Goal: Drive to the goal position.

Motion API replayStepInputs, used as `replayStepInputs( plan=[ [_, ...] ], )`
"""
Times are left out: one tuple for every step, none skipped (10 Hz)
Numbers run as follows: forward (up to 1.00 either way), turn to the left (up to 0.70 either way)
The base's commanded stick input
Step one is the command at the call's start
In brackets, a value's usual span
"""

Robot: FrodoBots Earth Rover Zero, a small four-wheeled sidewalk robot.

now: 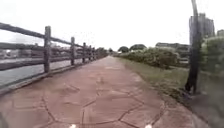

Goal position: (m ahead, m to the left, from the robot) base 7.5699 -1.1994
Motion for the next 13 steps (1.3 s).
replayStepInputs(
  plan=[
    [0.98, 0.0],
    [0.98, 0.0],
    [0.98, 0.0],
    [0.98, 0.0],
    [0.98, 0.0],
    [0.98, 0.0],
    [0.98, -0.2],
    [0.98, -0.39],
    [0.98, -0.39],
    [0.98, -0.39],
    [0.98, -0.16],
    [0.98, 0.0],
    [0.98, 0.0]
  ],
)
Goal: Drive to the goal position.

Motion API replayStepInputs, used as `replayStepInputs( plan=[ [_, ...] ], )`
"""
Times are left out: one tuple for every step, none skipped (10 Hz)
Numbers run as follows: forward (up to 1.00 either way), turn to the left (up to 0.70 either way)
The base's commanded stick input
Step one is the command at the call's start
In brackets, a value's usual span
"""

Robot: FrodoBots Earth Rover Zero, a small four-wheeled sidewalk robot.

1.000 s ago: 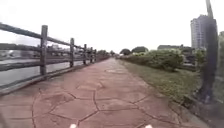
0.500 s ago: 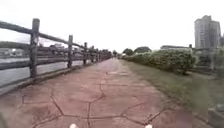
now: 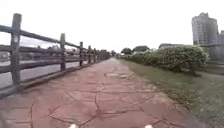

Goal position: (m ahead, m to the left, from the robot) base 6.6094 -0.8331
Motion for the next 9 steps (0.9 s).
replayStepInputs(
  plan=[
    [0.98, 0.0],
    [0.98, 0.0],
    [0.98, 0.0],
    [0.98, 0.0],
    [0.98, 0.0],
    [0.98, -0.22],
    [0.98, -0.39],
    [0.98, -0.36],
    [0.98, -0.22]
  ],
)
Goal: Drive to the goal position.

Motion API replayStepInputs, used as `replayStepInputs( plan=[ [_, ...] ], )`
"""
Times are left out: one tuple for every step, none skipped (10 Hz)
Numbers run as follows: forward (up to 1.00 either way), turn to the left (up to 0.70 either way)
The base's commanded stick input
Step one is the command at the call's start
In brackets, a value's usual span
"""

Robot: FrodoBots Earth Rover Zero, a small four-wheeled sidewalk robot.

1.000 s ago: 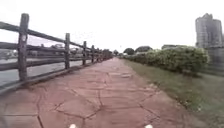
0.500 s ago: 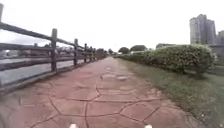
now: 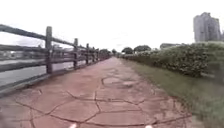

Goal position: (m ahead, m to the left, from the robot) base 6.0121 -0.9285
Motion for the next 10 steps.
replayStepInputs(
  plan=[
    [0.98, 0.0],
    [0.98, 0.0],
    [0.98, 0.0],
    [0.98, 0.0],
    [0.98, 0.0],
    [0.98, 0.0],
    [0.98, 0.0],
    [0.98, 0.0],
    [0.98, -0.01],
    [0.98, -0.39]
  ],
)
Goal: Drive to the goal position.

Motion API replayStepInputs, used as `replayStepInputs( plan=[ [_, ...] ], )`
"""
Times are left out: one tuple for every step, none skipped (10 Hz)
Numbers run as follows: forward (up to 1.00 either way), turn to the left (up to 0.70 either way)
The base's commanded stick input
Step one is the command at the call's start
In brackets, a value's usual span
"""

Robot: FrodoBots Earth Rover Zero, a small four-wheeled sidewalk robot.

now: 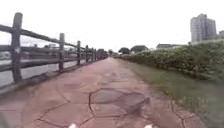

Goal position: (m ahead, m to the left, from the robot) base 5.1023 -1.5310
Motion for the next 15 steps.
replayStepInputs(
  plan=[
    [0.98, -0.31],
    [0.98, -0.11],
    [0.98, 0.0],
    [0.98, 0.0],
    [0.98, 0.0],
    [0.98, 0.0],
    [0.98, 0.0],
    [0.98, 0.0],
    [0.98, 0.0],
    [0.98, 0.0],
    [0.98, 0.0],
    [0.98, 0.0],
    [0.98, 0.0],
    [0.98, -0.04],
    [0.98, -0.26]
  ],
)
